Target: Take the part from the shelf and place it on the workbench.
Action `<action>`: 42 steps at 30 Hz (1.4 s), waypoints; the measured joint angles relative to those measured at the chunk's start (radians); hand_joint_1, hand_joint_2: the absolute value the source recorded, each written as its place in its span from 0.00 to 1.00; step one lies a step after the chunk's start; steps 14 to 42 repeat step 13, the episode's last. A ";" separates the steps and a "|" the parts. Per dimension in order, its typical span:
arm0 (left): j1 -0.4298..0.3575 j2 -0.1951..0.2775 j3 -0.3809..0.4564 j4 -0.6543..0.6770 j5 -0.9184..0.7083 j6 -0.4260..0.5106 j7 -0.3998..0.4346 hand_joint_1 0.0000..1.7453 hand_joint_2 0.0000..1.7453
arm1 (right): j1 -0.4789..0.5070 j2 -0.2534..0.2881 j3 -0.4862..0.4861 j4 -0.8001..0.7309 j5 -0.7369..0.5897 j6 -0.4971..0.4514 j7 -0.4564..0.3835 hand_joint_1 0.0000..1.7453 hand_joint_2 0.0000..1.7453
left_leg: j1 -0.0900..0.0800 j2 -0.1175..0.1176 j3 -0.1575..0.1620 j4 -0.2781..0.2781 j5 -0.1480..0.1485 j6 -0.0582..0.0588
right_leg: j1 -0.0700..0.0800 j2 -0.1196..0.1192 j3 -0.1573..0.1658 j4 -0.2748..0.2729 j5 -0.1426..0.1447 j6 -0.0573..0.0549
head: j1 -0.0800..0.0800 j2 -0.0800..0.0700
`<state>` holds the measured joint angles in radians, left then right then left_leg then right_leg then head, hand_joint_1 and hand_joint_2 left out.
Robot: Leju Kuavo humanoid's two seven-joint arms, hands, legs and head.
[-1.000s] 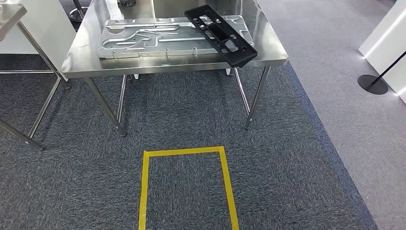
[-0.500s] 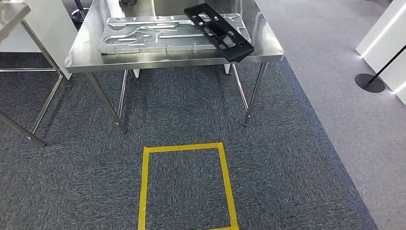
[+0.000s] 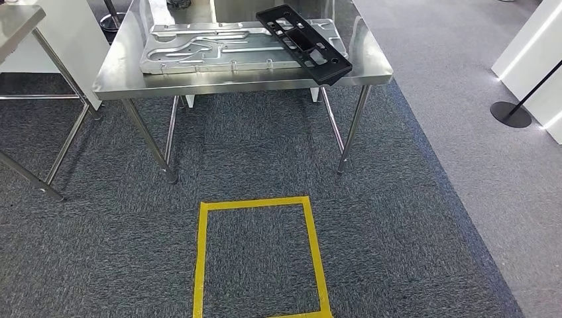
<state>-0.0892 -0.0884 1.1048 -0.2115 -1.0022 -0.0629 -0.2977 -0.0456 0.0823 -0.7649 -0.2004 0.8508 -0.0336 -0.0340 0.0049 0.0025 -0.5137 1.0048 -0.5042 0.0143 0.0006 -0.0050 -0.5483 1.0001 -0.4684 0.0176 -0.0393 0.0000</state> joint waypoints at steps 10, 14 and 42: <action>0.043 0.018 -0.209 -0.021 0.206 0.014 0.061 0.00 0.00 | 0.034 -0.009 0.132 -0.027 -0.174 0.006 0.003 0.00 0.00 | 0.000 0.000 -0.001 0.000 0.001 -0.001 | 0.001 0.000 -0.001 0.001 0.000 0.000 | 0.000 0.000; 0.054 0.022 -0.264 -0.030 0.258 0.017 0.076 0.00 0.00 | 0.043 -0.013 0.169 -0.035 -0.217 0.010 0.006 0.00 0.00 | 0.000 0.000 -0.001 0.000 0.001 -0.001 | 0.000 0.000 -0.001 0.001 0.000 0.000 | 0.000 0.000; 0.054 0.022 -0.264 -0.030 0.258 0.017 0.076 0.00 0.00 | 0.043 -0.013 0.169 -0.035 -0.217 0.010 0.006 0.00 0.00 | 0.000 0.000 -0.001 0.000 0.001 -0.001 | 0.000 0.000 -0.001 0.001 0.000 0.000 | 0.000 0.000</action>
